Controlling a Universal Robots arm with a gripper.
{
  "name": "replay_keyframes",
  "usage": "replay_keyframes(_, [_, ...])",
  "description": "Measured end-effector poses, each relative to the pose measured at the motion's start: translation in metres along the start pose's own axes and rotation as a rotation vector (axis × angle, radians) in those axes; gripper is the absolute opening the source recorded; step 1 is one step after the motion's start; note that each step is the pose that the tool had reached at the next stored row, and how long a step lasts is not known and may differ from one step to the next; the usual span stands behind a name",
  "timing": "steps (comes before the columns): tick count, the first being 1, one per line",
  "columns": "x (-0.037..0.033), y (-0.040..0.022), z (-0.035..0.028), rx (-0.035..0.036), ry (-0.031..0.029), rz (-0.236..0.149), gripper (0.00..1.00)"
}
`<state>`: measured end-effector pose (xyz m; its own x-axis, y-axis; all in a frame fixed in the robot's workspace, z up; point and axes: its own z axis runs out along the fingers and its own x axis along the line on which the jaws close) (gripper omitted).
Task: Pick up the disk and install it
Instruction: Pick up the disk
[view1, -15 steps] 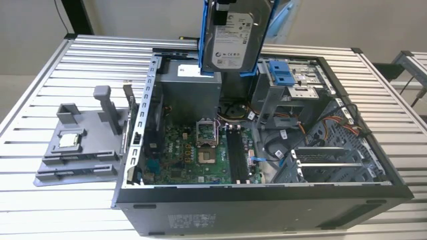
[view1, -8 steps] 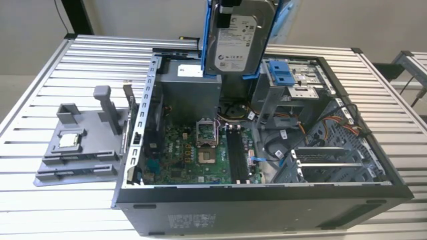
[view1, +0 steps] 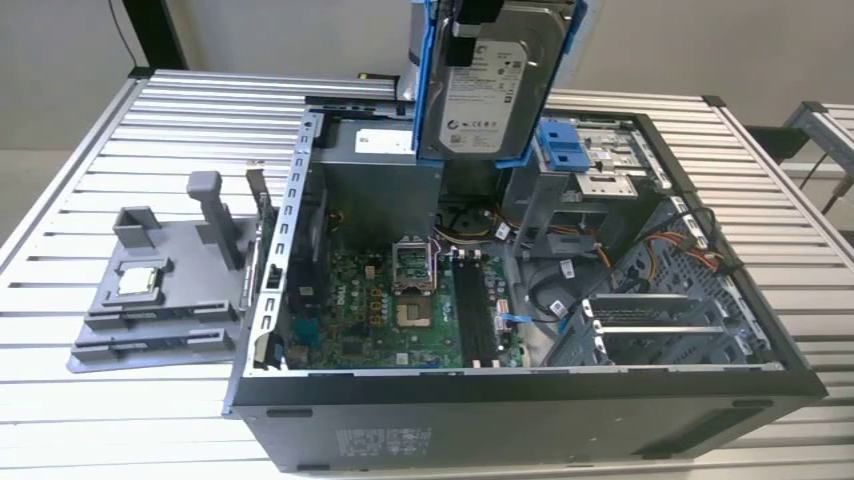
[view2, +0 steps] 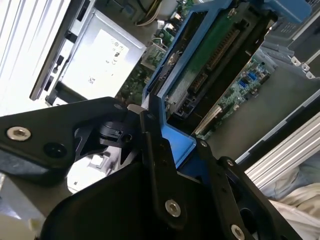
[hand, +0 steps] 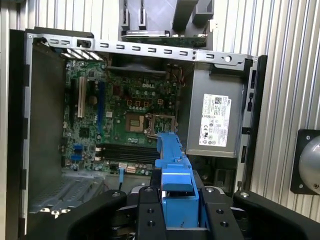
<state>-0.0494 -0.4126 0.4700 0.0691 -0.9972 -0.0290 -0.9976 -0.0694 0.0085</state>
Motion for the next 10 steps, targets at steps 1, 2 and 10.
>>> replay_keyframes(1, [0.0022,-0.0009,0.0000,-0.0001,0.0001,0.000,0.00])
replay_keyframes(2, [0.0043,-0.0018,0.0001,0.0000,0.0000,0.000,0.00])
replay_keyframes(10, [0.0207,-0.0106,0.0002,0.0000,0.0000,0.000,0.00])
